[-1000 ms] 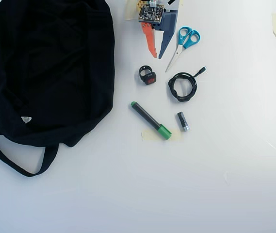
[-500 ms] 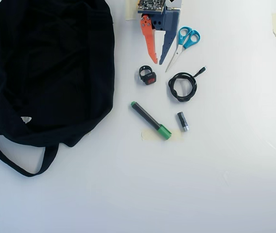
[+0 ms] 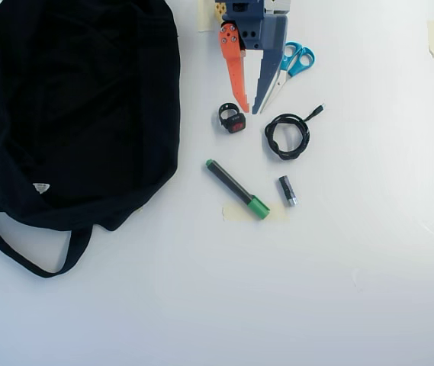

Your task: Put the bike light into the black bag

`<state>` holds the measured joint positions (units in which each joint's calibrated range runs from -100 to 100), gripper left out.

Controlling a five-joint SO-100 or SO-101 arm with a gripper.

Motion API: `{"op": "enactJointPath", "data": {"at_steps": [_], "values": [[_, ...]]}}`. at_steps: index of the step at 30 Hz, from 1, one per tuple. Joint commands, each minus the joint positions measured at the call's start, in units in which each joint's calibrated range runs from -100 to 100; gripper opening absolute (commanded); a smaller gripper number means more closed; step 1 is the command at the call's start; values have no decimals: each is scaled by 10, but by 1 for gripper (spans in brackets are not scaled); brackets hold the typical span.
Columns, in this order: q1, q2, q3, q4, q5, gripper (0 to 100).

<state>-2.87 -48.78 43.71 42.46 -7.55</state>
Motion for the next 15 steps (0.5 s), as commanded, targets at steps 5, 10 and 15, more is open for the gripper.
{"op": "enactJointPath", "data": {"at_steps": [5, 10, 15], "values": [[-14, 63, -86, -46, 4, 2], [-14, 126, -159, -47, 37, 2], [-12, 176, -221, -49, 37, 2]]}}
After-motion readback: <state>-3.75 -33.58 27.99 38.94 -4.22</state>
